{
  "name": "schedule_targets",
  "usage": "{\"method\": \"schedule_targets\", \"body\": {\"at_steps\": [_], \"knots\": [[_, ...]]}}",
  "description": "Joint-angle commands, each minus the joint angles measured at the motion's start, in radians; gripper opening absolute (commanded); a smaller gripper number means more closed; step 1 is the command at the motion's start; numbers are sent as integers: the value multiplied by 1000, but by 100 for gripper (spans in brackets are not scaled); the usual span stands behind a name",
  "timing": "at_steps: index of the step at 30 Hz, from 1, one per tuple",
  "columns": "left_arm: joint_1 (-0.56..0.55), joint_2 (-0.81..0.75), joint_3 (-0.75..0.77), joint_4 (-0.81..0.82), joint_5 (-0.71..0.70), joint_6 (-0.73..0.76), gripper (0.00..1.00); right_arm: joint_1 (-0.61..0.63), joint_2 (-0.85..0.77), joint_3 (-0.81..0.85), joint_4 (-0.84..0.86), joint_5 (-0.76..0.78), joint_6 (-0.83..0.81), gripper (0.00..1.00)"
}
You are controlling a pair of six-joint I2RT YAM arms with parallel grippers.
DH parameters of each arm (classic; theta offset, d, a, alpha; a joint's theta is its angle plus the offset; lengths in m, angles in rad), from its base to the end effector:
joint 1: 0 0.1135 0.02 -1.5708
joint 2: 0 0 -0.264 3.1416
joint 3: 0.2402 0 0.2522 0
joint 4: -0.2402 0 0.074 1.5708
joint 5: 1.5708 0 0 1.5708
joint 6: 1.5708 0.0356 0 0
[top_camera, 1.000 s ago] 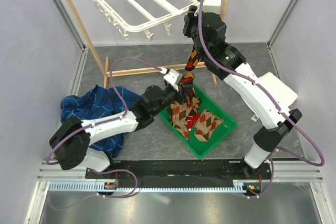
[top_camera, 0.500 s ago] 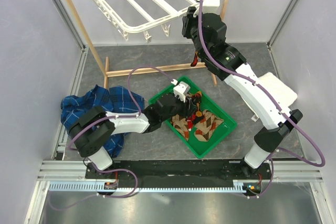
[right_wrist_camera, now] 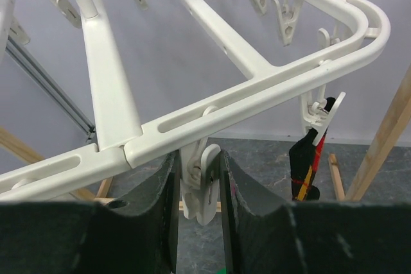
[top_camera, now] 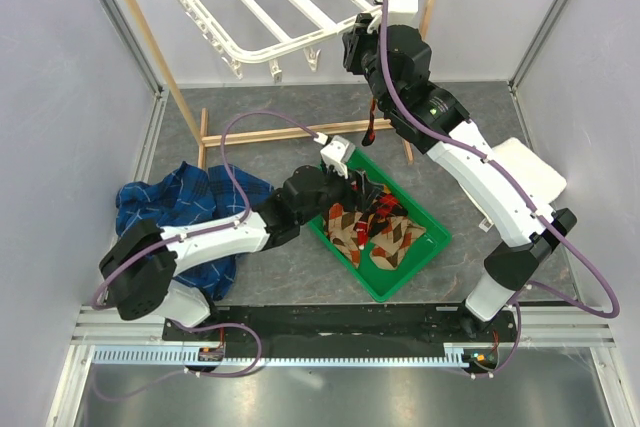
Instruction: Remove the socks clipped to the hanger
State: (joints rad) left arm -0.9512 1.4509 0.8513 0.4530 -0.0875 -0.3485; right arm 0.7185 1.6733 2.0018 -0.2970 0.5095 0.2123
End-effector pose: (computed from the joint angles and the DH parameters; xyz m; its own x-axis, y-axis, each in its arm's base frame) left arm 0.1958 -0.2691 0.2709 -0.3395 -0.1098 -0.9342 0.6861 0.6505 -0.3258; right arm 0.2859 0.2269 0.5152 -0.0206 0.2264 -0.9738 -0.2080 0.9518 0.2256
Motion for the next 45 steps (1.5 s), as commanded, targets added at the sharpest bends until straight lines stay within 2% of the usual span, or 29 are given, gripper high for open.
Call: {"method": "schedule_targets", "body": {"at_steps": [1,9,13,20,30,32,33,34,35,36,37,40,42,45], "knots": [[-3,-4,60,-24,-112,65,75,6,-38,46,6,-26,30,26],[0,158,231,108,-375,311,76,6,-46,55,1,-63,75,26],[18,264,357,102,-448,339,77,4,-47,64,-4,-75,79,26],[101,338,469,141,-266,315,80,6,-40,72,-5,-100,93,26],[181,469,603,75,-138,272,79,6,-23,77,-4,-121,108,26],[189,489,634,67,-110,279,73,6,-21,77,-4,-123,111,26],[190,502,640,67,-94,284,51,6,-20,77,-4,-124,114,26],[192,502,640,69,-66,292,35,7,-21,77,-4,-129,116,26],[190,493,637,67,-46,296,13,6,-23,75,-4,-137,116,27],[190,482,623,67,-29,296,7,6,-26,72,-5,-138,116,27],[189,471,611,67,-5,289,2,6,-30,69,-5,-138,113,28],[189,398,537,85,20,261,2,6,-56,45,-5,-140,93,38],[189,337,465,108,37,235,2,6,-86,19,-5,-134,84,48],[190,267,394,108,96,139,2,4,-129,-20,-2,-147,58,57]]}}
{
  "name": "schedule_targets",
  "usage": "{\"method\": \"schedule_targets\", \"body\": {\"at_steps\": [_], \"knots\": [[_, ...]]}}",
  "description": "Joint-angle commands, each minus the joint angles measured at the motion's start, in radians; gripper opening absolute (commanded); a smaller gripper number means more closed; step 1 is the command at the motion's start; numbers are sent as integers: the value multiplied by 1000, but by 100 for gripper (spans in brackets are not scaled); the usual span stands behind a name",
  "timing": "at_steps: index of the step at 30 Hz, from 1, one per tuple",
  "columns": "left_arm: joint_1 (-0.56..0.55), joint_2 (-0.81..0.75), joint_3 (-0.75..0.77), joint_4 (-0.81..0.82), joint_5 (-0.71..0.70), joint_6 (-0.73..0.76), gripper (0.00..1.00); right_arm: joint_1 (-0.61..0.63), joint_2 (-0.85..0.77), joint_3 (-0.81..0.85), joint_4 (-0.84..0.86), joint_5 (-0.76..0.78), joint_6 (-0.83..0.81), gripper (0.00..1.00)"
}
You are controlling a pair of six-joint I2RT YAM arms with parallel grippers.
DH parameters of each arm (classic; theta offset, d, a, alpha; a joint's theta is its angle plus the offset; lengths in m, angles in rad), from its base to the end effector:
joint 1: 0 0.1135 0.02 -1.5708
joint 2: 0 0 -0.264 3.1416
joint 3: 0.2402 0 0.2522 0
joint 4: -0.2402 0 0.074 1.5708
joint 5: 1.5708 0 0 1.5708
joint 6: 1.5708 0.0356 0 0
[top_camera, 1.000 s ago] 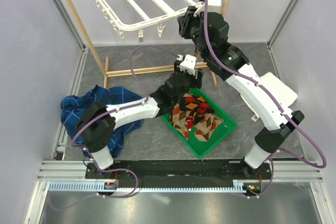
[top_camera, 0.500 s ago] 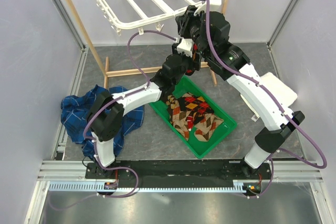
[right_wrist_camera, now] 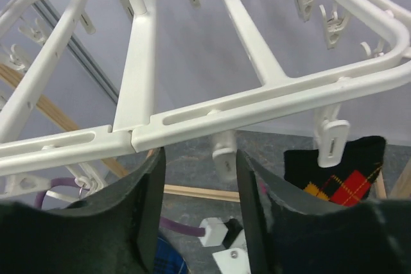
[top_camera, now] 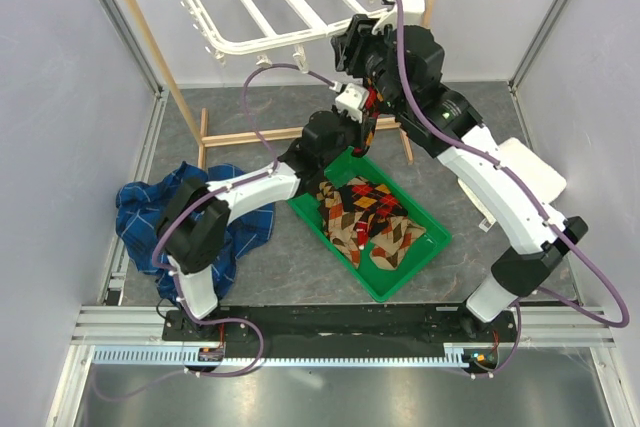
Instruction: Remove the socks clipped to the hanger
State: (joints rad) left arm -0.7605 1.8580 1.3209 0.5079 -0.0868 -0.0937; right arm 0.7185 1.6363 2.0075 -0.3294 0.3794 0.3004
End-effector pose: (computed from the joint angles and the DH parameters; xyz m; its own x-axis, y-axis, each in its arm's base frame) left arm 0.3248 -0.3048 0.2897 -0.0794 -0.0531 -0.9954 0.6192 0.7799 -0.0910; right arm 0.2727 0.2210 0.5262 -0.0684 0.3053 -0.9498 -0.3273 0.8925 0.3104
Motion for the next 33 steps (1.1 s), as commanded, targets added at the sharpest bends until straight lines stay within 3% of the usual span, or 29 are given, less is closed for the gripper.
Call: {"method": "schedule_targets", "body": {"at_steps": [1,7,12,16,23,33], "knots": [[-3,-152,-89,52,116,-130,2,6,-102,-42,27,-16,-40,61],[-3,-253,-186,44,137,-164,2,4,-208,-102,1,12,-66,70],[-3,-328,-226,-5,122,-127,2,1,-259,-119,-25,56,-107,65],[-20,-382,-261,-6,61,-75,2,1,-237,-66,-89,171,-86,62],[-132,-392,-270,46,-117,147,2,1,-161,39,-189,268,-61,61],[-206,-361,-255,113,-241,291,2,2,-78,91,-204,286,-53,57]]}}
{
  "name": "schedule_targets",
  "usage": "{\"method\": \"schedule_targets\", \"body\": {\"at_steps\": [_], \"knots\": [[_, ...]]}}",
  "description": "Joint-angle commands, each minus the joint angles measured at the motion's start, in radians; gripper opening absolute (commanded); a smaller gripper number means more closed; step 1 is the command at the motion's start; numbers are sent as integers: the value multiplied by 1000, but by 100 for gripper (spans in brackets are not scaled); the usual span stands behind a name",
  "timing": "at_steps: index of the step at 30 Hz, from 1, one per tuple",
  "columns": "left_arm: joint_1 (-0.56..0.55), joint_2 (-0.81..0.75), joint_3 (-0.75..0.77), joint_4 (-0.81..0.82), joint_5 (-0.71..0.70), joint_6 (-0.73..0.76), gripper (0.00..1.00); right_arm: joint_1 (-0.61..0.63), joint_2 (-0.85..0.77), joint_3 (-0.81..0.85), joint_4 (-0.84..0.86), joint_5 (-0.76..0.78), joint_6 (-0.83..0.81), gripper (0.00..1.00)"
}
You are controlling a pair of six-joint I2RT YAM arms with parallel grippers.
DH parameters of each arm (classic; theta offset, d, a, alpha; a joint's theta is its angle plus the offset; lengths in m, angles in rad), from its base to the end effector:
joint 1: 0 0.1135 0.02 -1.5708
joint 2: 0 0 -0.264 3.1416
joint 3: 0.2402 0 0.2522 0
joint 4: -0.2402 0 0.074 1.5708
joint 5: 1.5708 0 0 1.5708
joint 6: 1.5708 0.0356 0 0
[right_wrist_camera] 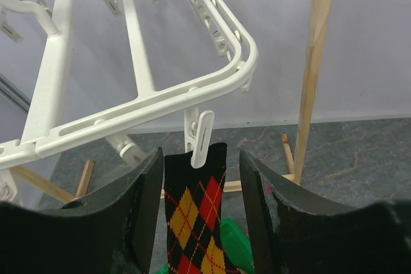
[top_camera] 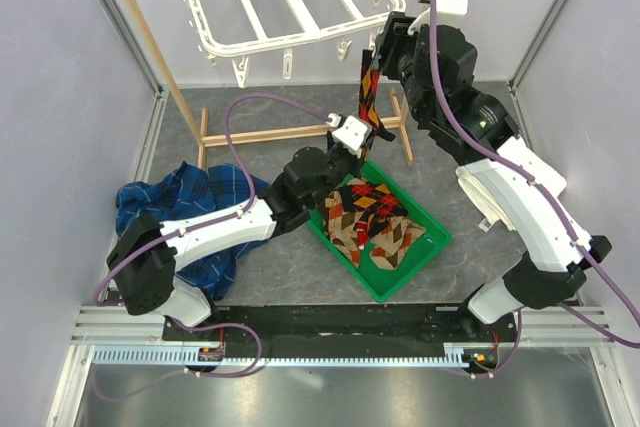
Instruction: Remove the socks clipped to the hanger
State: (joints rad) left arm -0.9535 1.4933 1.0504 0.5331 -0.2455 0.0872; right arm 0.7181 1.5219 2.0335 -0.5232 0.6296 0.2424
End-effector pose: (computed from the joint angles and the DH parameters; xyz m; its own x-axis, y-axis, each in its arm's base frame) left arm 0.2124 -0.2842 0.3357 0.1086 -0.0071 -0.9941 0.6439 0.7624 0.0649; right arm 0.2353 0.1777 0.5482 -0.0297 0.2317 -0.9723 -0.0837 0.9688 0.2334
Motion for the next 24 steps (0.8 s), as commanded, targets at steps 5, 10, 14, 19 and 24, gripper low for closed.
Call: {"method": "schedule_targets", "body": {"at_steps": [5,10,14,19,24], "knots": [[-28,13,17,108,-97,143,2,3,99,120,-12,24,-9,56],[-44,24,19,137,-115,180,2,1,162,175,-18,65,-17,54],[-51,31,22,151,-124,197,2,3,202,198,-15,82,-21,54],[-56,36,25,160,-121,200,2,3,244,228,-8,122,-40,54],[-59,51,34,166,-121,198,2,3,264,231,15,157,-64,48]]}}
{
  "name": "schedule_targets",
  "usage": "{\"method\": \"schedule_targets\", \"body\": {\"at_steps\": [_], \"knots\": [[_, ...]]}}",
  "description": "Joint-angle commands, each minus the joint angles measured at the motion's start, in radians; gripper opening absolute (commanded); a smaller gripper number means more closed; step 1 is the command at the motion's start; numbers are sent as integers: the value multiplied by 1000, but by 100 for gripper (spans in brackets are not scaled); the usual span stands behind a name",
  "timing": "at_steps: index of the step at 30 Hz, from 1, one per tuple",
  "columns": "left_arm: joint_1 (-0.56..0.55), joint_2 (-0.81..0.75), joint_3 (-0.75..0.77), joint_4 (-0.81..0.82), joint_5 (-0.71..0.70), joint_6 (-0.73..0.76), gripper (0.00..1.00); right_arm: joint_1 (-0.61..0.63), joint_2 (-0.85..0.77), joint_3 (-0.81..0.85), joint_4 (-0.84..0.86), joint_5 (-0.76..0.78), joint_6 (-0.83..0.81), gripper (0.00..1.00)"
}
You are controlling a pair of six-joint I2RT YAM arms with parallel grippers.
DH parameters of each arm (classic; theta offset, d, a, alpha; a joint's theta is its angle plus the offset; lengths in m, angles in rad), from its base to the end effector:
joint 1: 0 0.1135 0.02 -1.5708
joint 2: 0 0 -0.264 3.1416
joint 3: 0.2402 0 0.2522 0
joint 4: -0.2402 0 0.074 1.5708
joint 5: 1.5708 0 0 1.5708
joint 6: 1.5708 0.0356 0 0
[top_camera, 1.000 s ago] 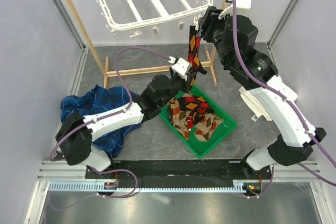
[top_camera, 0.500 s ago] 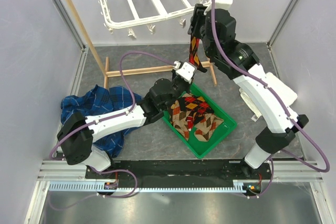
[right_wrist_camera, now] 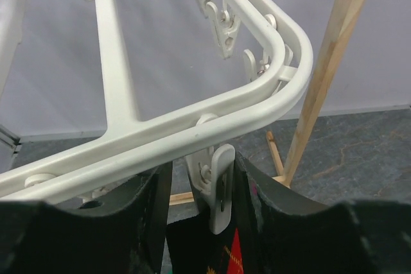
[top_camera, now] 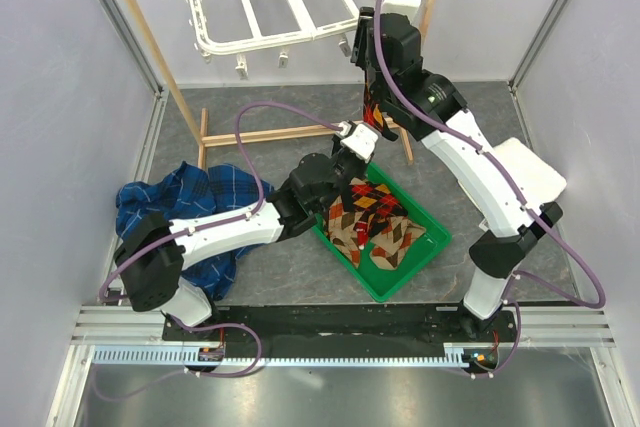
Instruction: Remove the socks clipped to the hanger
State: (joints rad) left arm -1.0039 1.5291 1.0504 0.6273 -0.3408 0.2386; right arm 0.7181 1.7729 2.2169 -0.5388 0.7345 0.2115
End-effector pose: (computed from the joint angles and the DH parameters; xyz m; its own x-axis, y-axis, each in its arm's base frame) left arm 0.2036 -0.2977 0.3336 0.2232 0.0642 -0.9727 0.5813 0.7923 0.1857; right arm 0.2931 0.2244 0.5220 -0.0667 0.1486 -0.9866 0.0288 0.9887 0.1470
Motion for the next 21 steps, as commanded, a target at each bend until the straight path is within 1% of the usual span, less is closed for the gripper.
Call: {"method": "schedule_targets", "body": {"at_steps": [1,9,11,12,13,15,16,21], "knots": [[-9,17,34,72,-26,47,2,1,19,47,34,52,-38,46],[-10,32,37,75,-24,44,2,3,26,41,69,80,-66,42],[-12,36,37,78,-24,38,2,3,28,41,80,97,-75,38],[-10,39,37,80,-24,34,2,3,28,40,85,98,-78,34],[-12,39,39,78,-24,36,2,4,26,35,88,101,-81,23],[-10,40,39,80,-26,33,2,3,23,30,100,100,-92,10],[-12,40,39,80,-27,33,2,3,22,26,103,98,-92,0],[-12,34,31,48,-20,-11,2,3,-6,-28,137,59,-77,0]]}}
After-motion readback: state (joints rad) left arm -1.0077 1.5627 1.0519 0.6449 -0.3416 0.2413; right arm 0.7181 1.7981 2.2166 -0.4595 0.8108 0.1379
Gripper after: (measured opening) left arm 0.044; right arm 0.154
